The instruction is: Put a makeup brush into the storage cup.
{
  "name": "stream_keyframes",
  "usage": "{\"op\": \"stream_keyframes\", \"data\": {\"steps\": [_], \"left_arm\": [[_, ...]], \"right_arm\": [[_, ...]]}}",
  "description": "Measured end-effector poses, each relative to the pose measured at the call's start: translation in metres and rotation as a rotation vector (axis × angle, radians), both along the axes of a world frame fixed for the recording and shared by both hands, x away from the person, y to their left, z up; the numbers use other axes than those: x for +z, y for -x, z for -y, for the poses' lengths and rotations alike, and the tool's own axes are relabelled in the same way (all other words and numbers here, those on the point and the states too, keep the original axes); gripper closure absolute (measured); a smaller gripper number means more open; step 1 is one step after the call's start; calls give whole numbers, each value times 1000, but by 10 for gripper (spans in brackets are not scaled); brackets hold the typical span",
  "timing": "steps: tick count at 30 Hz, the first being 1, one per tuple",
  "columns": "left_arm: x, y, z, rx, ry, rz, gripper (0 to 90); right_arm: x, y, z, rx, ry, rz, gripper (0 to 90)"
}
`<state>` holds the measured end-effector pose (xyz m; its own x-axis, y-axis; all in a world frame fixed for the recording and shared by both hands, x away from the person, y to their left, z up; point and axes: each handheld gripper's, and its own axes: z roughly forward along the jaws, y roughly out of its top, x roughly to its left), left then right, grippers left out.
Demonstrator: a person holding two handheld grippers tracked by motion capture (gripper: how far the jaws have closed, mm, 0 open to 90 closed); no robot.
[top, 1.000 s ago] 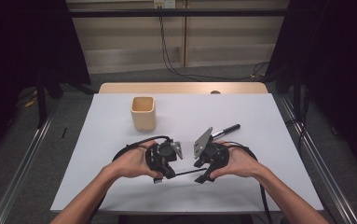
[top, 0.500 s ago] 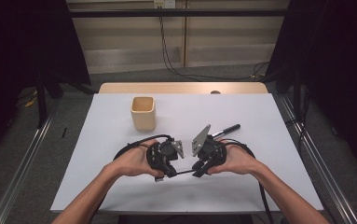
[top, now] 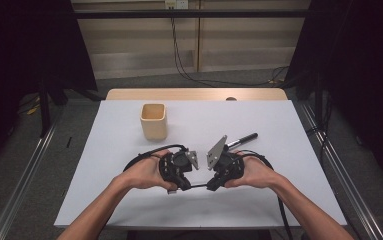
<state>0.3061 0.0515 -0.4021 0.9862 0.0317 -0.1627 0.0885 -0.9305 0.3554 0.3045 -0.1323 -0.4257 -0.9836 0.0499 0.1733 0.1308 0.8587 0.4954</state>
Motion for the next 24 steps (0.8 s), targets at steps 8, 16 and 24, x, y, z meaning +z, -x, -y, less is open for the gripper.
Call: {"op": "stream_keyframes", "data": {"steps": [8, 16, 24], "left_arm": [[-3, -4, -5, 20, 56, -5, 754], [-5, -3, -11, 66, 104, 56, 434], [-9, -5, -19, 150, 142, 77, 184]], "right_arm": [[-2, -1, 4, -12, -24, -8, 859], [-1, -1, 6, -20, -32, -16, 858], [-1, -4, 10, -43, -44, -18, 858]]}}
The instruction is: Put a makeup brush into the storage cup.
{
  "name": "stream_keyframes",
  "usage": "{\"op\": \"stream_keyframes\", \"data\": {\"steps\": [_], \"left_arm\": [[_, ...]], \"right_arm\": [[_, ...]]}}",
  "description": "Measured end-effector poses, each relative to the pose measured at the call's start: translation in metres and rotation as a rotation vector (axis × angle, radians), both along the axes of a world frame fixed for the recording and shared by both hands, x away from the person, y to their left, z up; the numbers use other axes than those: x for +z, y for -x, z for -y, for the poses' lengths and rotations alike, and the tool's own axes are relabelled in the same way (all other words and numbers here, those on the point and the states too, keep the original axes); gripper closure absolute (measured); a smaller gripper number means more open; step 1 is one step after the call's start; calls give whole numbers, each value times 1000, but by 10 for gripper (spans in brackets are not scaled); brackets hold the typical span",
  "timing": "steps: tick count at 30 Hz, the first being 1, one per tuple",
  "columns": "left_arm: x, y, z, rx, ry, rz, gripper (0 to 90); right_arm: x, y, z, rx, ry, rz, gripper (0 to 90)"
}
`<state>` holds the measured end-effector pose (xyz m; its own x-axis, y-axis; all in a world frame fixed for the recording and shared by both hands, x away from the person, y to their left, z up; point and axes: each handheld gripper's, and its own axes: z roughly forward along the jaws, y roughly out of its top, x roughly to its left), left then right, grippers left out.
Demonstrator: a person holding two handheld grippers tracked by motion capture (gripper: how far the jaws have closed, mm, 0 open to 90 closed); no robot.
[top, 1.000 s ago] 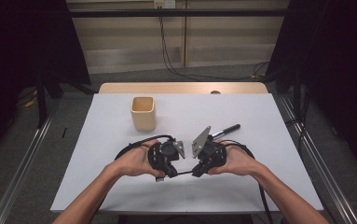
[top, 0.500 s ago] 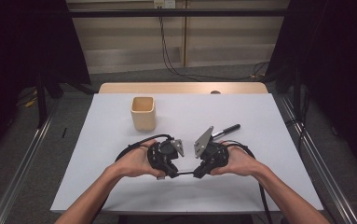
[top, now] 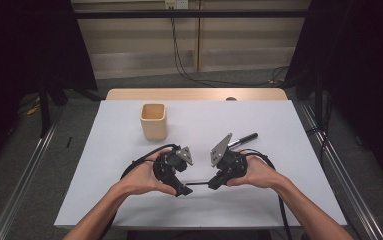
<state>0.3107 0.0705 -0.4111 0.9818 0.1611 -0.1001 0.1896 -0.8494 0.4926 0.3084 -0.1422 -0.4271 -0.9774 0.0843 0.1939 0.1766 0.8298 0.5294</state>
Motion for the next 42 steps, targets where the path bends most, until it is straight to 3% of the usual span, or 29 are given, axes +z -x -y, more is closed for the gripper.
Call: {"op": "stream_keyframes", "data": {"steps": [2, 10, 13, 16, 19, 27, 34, 37, 42], "left_arm": [[-1, -2, -3, 21, 18, -7, 118], [1, 1, -15, 97, 82, 15, 82], [-2, -1, -23, 130, 91, 15, 65], [-1, 0, -31, 169, 131, 4, 64], [0, 4, -37, 193, 140, 44, 64], [-7, 8, -55, 244, 171, 77, 52], [-9, 13, -70, 304, 226, 95, 40], [-10, 17, -76, 332, 236, 115, 40], [-15, 26, -86, 366, 246, 112, 41]], "right_arm": [[0, 0, 1, -5, 2, 2, 858], [2, 1, 7, -36, -1, 4, 858], [0, 1, 12, -53, -3, 7, 858], [-1, 2, 18, -75, -9, 2, 858], [-1, 4, 25, -106, -9, 5, 858], [-3, 12, 36, -145, -23, 5, 858], [-7, 17, 50, -216, -46, 3, 858], [-7, 18, 53, -234, -49, 4, 857], [-9, 22, 58, -285, -75, 10, 858]]}}
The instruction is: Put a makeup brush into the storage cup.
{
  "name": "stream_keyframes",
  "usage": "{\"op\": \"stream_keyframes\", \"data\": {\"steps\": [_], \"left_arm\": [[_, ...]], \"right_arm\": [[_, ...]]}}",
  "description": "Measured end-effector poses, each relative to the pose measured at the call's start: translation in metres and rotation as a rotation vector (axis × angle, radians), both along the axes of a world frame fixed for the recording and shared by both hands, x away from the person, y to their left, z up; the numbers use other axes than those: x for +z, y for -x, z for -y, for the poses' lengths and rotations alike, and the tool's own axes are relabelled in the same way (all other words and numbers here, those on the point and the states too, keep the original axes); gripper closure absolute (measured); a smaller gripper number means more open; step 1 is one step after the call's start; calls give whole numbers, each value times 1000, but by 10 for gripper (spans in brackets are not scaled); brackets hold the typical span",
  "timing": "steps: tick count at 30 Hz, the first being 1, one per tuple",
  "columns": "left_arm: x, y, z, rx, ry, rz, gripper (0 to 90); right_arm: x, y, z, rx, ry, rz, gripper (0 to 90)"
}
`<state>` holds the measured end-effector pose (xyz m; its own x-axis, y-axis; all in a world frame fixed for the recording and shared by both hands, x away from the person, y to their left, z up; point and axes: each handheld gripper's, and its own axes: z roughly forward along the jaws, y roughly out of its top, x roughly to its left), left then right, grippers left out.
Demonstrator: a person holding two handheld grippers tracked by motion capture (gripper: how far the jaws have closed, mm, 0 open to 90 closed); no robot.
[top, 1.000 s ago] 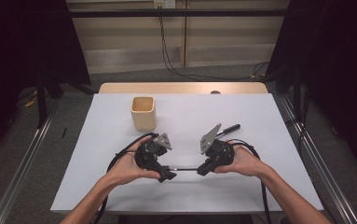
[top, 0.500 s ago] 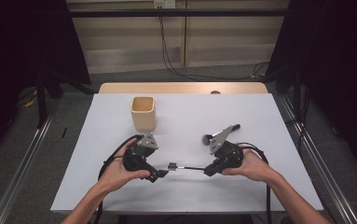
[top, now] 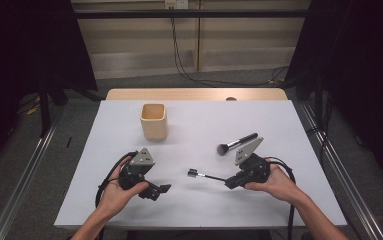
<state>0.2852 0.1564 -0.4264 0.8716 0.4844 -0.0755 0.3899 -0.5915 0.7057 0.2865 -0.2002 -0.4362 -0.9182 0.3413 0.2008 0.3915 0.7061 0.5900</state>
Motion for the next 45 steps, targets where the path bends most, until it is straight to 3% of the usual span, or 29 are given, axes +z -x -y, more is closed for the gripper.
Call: {"op": "stream_keyframes", "data": {"steps": [5, 7, 12, 17, 18, 29, 33, 40, 45], "left_arm": [[-5, 5, -7, 21, 38, -10, 40], [-6, 9, -7, 21, 31, 4, 41], [-11, 13, -9, 38, 46, 11, 41], [-12, 15, -12, 52, 51, 20, 41], [-12, 15, -12, 55, 53, 20, 41], [-10, 20, -13, 63, 75, 42, 41], [-10, 22, -14, 79, 76, 74, 40], [-12, 21, -15, 74, 86, 69, 40], [-11, 22, -15, 79, 92, 66, 40]], "right_arm": [[-5, 1, -2, -54, -10, -11, 858], [-8, 2, -3, -77, -11, -12, 858], [-12, 5, -1, -125, -86, 8, 858], [-13, 9, 2, -149, -116, 14, 858], [-14, 10, 4, -159, -142, 18, 858], [-19, 15, 4, -174, -219, 80, 858], [-21, 16, 5, -174, -254, 104, 857], [-21, 18, 10, -194, -332, 143, 857], [-19, 21, 8, -168, -378, 176, 857]]}}
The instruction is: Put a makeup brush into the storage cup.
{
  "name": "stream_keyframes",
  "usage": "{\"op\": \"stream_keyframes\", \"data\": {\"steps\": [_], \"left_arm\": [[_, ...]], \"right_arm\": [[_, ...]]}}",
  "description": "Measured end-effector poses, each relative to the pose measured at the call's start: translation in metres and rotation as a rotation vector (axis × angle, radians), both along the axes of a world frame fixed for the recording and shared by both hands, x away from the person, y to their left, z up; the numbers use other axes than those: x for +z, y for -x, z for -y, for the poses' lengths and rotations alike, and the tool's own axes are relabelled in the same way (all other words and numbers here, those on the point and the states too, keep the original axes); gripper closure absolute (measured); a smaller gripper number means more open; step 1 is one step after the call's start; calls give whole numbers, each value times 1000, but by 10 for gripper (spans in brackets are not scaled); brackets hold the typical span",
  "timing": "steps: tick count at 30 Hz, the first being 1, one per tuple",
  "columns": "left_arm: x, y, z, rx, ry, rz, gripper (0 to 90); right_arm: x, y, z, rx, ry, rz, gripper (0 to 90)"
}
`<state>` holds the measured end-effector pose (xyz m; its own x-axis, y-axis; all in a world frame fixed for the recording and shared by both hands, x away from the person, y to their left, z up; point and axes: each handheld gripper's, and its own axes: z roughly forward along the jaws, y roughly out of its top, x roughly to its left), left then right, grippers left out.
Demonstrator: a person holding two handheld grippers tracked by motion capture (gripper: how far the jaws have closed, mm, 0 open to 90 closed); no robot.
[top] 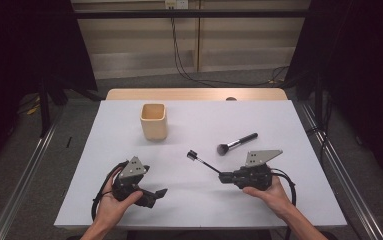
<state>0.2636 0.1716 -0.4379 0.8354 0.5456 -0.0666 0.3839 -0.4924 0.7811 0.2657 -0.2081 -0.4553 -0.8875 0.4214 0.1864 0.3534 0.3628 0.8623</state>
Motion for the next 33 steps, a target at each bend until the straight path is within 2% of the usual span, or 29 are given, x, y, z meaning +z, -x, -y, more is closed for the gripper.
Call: {"op": "stream_keyframes", "data": {"steps": [4, 8, 17, 21, 23, 26, 30, 32, 33], "left_arm": [[0, 0, -1, 6, 13, -2, 40], [0, -1, -1, -1, 22, 9, 41], [0, -1, 3, 3, 110, 46, 41], [0, -2, 8, -1, 169, 59, 41], [0, -3, 10, -1, 175, 66, 42], [1, -3, 14, 7, 210, 86, 49], [3, -5, 20, 3, 280, 108, 45], [3, -6, 24, -8, 271, 119, 43], [2, -6, 26, -5, 285, 119, 43]], "right_arm": [[4, 2, 2, -16, -66, 42, 857], [6, 3, 3, -29, -101, 64, 857], [10, 4, 6, -65, -127, 96, 857], [11, 4, 5, -58, -128, 101, 858], [10, 4, 4, -48, -129, 99, 857], [10, 4, 3, -46, -131, 100, 857], [11, 4, 2, -52, -128, 104, 858], [12, 5, 3, -54, -128, 107, 858], [12, 5, 3, -55, -128, 108, 858]]}}
